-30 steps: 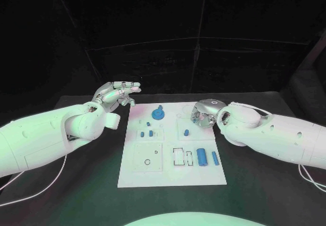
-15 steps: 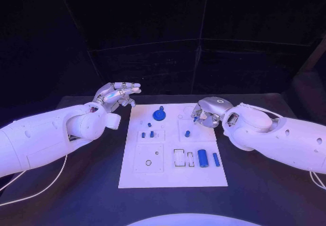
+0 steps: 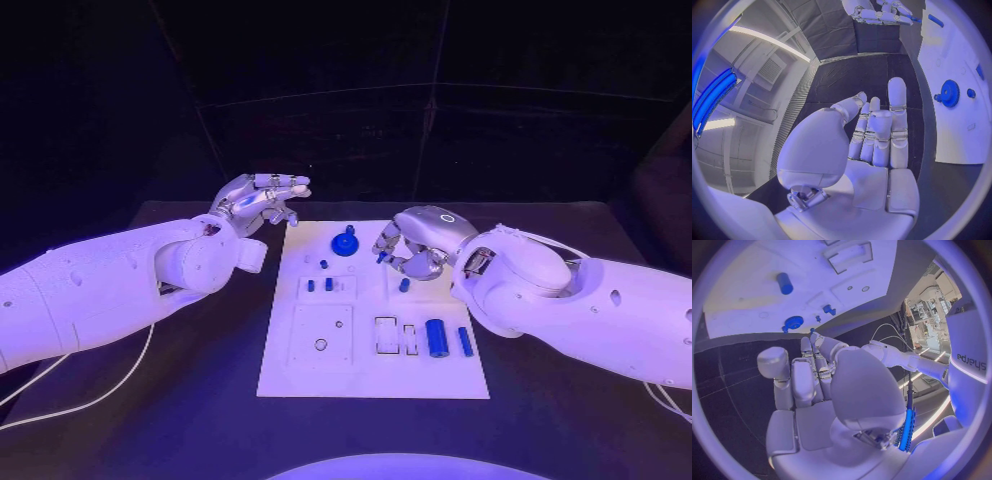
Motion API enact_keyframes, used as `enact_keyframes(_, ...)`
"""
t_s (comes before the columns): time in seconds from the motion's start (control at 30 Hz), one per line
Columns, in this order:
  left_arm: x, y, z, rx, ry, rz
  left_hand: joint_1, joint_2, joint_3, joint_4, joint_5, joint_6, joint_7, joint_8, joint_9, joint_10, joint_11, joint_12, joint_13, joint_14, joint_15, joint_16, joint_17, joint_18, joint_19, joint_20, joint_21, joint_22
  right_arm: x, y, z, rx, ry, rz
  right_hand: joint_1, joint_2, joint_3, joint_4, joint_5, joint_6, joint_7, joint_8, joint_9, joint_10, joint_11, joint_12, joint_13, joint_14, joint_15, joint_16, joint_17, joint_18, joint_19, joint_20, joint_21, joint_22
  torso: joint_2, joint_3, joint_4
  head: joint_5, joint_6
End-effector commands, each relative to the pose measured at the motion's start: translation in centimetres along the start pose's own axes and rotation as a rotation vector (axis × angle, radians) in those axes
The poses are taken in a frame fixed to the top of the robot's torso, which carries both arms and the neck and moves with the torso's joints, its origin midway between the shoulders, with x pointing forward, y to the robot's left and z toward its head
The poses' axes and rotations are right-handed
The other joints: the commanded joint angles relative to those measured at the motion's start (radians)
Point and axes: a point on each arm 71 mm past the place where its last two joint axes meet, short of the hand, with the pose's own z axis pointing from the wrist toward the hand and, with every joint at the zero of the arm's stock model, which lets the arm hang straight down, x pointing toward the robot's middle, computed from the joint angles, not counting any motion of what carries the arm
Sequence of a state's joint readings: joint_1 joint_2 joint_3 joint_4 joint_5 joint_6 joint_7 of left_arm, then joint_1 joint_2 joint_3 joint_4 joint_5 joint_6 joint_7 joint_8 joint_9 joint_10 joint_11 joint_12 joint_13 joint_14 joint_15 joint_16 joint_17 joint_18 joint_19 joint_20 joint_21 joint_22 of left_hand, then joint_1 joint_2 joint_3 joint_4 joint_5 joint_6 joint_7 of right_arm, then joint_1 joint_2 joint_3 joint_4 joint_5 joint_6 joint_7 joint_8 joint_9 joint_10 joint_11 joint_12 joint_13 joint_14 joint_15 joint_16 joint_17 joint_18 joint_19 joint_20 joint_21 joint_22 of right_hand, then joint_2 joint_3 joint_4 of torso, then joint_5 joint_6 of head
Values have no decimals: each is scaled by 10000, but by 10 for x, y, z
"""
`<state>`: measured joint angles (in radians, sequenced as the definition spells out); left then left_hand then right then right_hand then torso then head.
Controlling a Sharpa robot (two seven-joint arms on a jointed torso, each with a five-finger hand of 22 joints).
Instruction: Assemble the parts on the task board
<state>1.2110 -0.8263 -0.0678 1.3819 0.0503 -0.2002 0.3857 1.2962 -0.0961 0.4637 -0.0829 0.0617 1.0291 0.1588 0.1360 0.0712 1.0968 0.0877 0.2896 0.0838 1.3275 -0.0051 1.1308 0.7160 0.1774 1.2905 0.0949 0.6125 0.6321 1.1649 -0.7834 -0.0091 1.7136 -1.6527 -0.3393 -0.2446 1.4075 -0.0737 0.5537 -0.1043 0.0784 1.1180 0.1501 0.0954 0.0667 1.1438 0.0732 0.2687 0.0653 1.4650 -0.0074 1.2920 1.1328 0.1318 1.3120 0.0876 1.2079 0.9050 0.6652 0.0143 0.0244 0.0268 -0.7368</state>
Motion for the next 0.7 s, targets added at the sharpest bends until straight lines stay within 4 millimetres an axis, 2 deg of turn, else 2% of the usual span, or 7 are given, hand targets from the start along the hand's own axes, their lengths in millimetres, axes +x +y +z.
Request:
enact_keyframes(0.03,3,-1,1,72,125,72,28,99,-25,-8,-19,-58,-15,-33,-9,-53,-17,51,5,-14,34,36,-13,43,-69,0,-33,-15,2,11,8,-282,-20,223,-91,-36,64,12,51,81,-24,-41,13,78,3,-37,11,330,-64,47,13,-113,79,12,63,10,20,-15,8,202,-58)
enact_keyframes(0.2,7,0,2,81,204,69,35,105,-24,-12,-19,-54,-15,-29,-7,-61,-17,56,6,-14,35,40,-13,43,-66,1,-34,-17,27,28,14,-685,569,395,-90,-43,119,-22,64,67,-16,-63,9,77,8,-55,11,331,-62,56,15,-113,76,10,77,21,26,-11,15,375,-161)
enact_keyframes(0.3,10,0,3,84,271,55,38,106,-23,-13,-18,-52,-15,-28,-7,-64,-17,58,6,-14,36,41,-13,43,-65,2,-34,-17,46,38,15,-862,958,548,-88,-44,126,-27,66,65,-16,-66,9,77,8,-57,11,331,-61,56,14,-113,76,10,79,22,28,-24,20,558,-217)
enact_keyframes(0.37,12,0,3,92,328,61,38,106,-23,-13,-18,-52,-15,-28,-7,-64,-17,58,6,-14,36,41,-13,43,-65,2,-34,-17,57,42,15,-938,1218,640,-94,-53,144,-41,60,60,-9,-75,7,76,13,-64,12,330,-59,58,11,-113,72,10,83,22,38,-7,18,618,-251)
enact_keyframes(0.4,13,0,3,98,353,68,38,106,-23,-13,-18,-52,-15,-28,-7,-64,-17,58,6,-14,36,41,-13,43,-65,2,-34,-17,64,44,15,-967,1397,683,-112,-60,145,-40,54,60,-4,-79,8,76,17,-68,12,329,-57,57,7,-112,67,11,81,15,38,4,15,663,-305)
enact_keyframes(0.47,14,0,3,102,373,75,38,106,-23,-13,-18,-52,-15,-28,-7,-64,-17,58,6,-14,36,41,-13,43,-65,2,-34,-17,71,46,15,-1013,1623,709,-138,-66,146,-35,48,61,1,-84,8,76,22,-74,13,329,-53,61,8,-112,64,13,86,19,26,-5,-8,754,-360)
enact_keyframes(0.7,16,0,4,111,428,74,38,106,-23,-13,-18,-52,-15,-28,-7,-64,-17,58,6,-14,36,41,-13,43,-65,2,-34,-17,86,52,15,-1168,2146,704,-165,-73,143,-31,42,61,5,-89,8,76,25,-79,14,329,-49,66,11,-112,61,15,88,19,18,-7,-7,822,-425)
